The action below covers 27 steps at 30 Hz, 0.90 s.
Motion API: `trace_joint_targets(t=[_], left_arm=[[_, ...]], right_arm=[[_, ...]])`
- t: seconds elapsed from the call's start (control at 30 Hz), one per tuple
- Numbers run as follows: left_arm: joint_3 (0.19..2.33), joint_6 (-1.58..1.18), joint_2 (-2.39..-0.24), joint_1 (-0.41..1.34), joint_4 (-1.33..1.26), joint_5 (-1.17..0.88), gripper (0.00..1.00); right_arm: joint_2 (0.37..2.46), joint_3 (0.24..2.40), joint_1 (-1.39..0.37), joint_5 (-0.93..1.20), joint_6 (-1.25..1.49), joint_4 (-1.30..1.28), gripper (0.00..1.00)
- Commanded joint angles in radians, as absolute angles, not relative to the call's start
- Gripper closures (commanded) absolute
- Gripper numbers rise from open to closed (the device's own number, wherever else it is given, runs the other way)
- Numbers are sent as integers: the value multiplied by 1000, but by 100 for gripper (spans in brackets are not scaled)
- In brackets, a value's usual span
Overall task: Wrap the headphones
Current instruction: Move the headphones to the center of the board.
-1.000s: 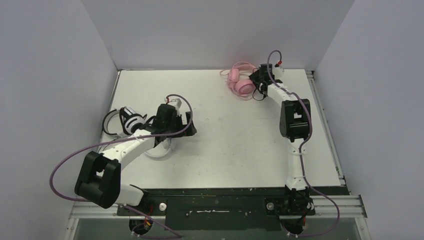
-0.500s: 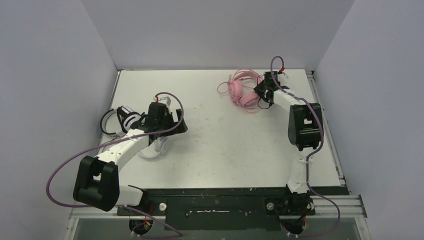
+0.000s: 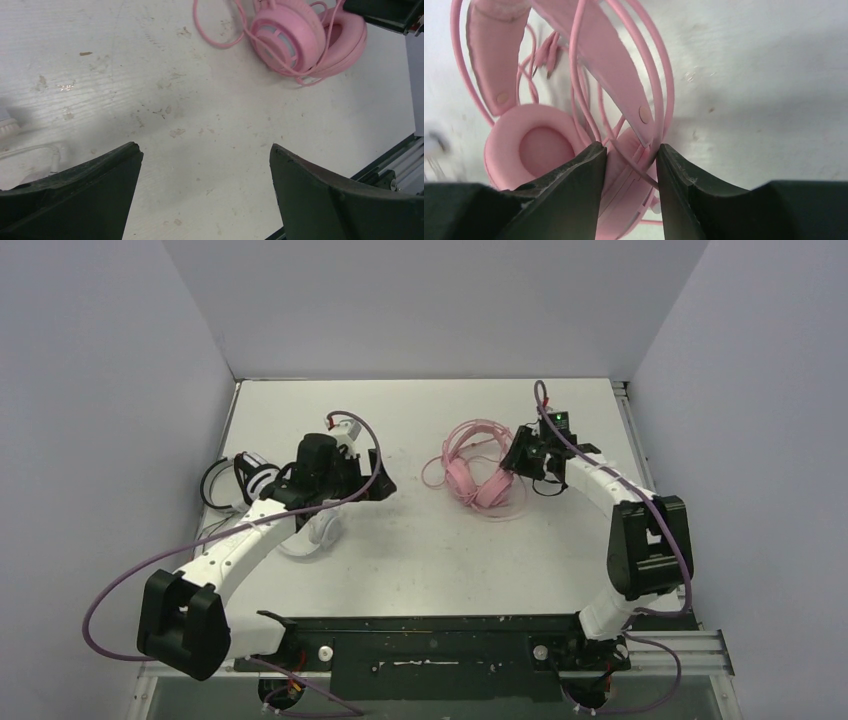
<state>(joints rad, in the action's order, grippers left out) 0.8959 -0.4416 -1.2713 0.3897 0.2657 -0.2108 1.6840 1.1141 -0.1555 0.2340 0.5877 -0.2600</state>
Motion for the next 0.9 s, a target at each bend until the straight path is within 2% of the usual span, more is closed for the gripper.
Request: trace_joint_targets(t=[0.0,0.2,0.43,0.67,0.87], left_arm=[[948,-408,-1248,422,212,-278,3],[969,-381,-1277,481,216,-277,3],[1005,-363,-1334,497,178,-194,3],[1142,-284,-1412,495,297,-153,3],[1171,-156,-1439,494,265,-105,3]], right_arm=[[1567,1092,-260,387,312,-368,59],[1531,1104,-382,400,218,-474,55],[1536,1117,-384,399,221,-422,53],[1531,1105,-420,329,261,-337,52],[1380,987,-415,201,280,-221,35]])
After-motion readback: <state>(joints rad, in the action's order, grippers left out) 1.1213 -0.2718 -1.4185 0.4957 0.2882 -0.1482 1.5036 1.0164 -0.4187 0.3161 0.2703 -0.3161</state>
